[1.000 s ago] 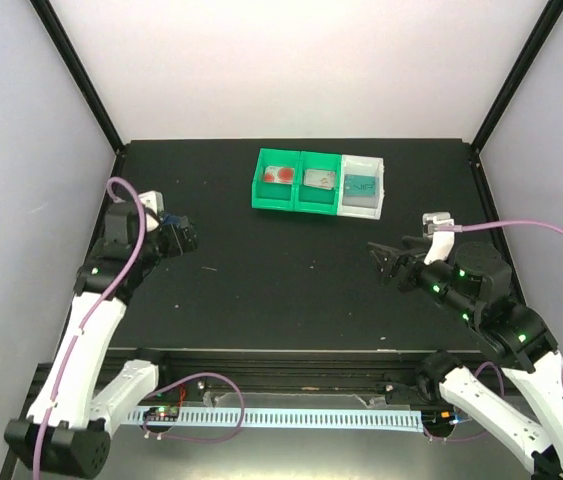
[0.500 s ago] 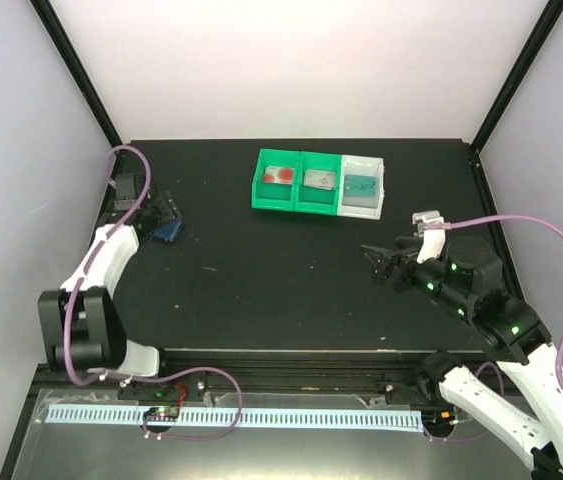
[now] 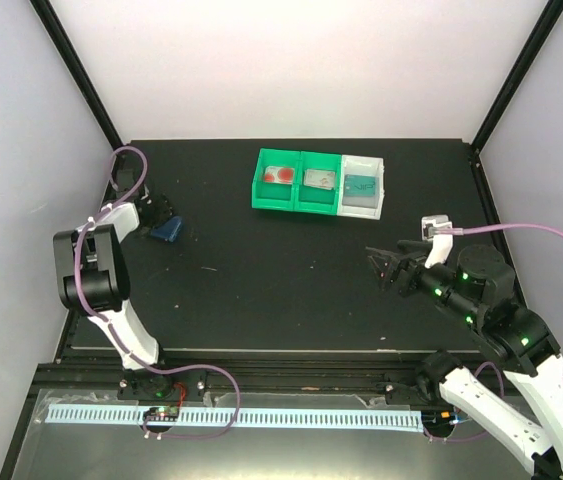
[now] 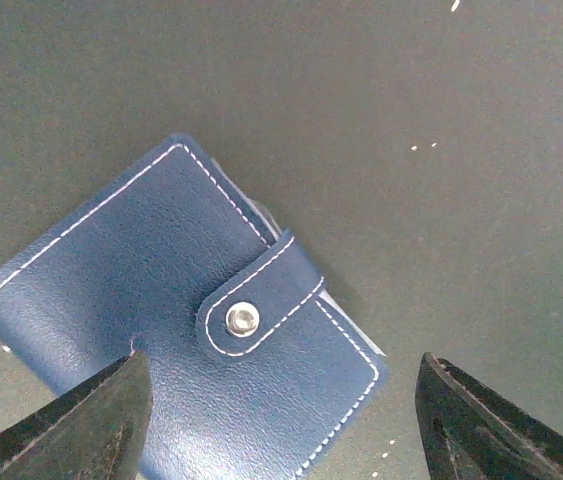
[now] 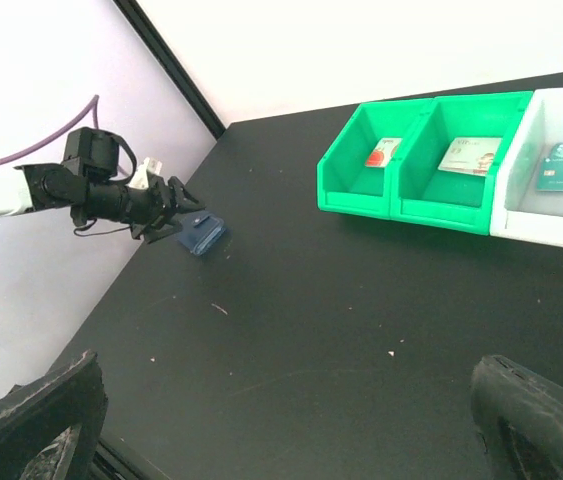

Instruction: Take the credit cards out of the card holder

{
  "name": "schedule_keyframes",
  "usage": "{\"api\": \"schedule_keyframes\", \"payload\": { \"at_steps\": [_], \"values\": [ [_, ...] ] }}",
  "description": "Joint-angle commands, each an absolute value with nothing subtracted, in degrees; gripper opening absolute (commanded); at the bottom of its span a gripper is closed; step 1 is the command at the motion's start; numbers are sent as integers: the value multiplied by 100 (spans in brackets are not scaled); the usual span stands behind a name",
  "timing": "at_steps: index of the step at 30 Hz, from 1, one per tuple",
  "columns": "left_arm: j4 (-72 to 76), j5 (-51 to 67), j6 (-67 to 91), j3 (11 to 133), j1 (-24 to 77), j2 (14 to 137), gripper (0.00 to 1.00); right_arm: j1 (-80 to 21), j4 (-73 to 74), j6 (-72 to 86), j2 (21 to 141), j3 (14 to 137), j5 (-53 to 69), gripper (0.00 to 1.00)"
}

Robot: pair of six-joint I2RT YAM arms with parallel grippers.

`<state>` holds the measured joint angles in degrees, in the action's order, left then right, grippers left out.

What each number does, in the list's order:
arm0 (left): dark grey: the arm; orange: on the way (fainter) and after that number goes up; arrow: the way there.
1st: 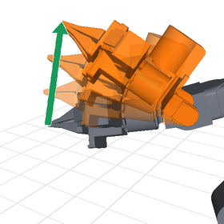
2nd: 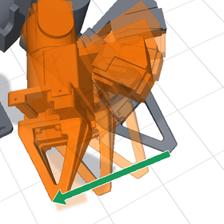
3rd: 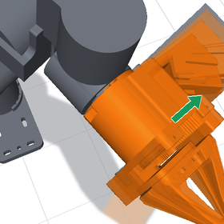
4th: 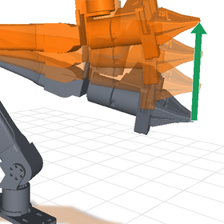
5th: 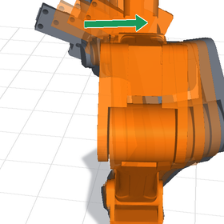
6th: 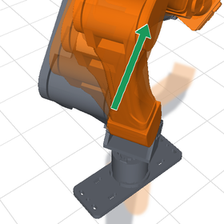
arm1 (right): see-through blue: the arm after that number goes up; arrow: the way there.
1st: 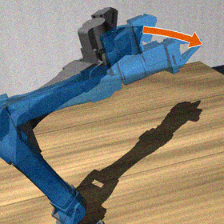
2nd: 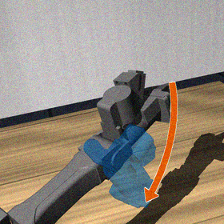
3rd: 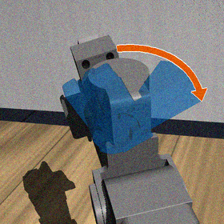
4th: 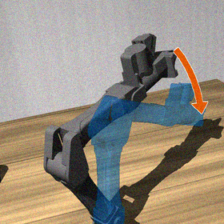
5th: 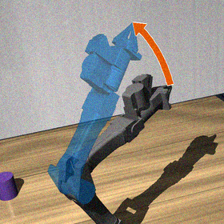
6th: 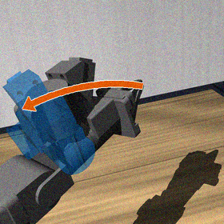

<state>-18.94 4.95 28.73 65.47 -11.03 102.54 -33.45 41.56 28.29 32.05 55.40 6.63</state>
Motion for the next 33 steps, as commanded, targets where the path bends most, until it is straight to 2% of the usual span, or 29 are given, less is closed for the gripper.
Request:
{"api": "schedule_keyframes", "payload": {
  "at_steps": [1, 6, 14, 17, 25, 33],
  "values": [
    [-1744, 1172, 2834, 6822, -1189, 10564, 72, -3393, 4106, 2918, 3098, 5486, 660, 100],
    [-2130, 1500, 2836, 6986, -1137, 10935, 63, -3394, 4126, 3000, 3011, 5370, 564, 100],
    [-2143, 1915, 2863, 6784, -919, 11163, 62, -3393, 4064, 3018, 2947, 5219, 616, 100],
    [-2260, 2038, 2788, 6775, -780, 11244, 58, -3393, 4025, 3045, 2869, 5128, 666, 100],
    [-2378, 1809, 2546, 6472, -364, 11003, 58, -3393, 3993, 3028, 2767, 4961, 601, 100],
    [-2335, 1728, 2408, 5854, 63, 10211, 58, -3393, 3792, 3204, 2829, 4862, 754, 100]
  ]
}}
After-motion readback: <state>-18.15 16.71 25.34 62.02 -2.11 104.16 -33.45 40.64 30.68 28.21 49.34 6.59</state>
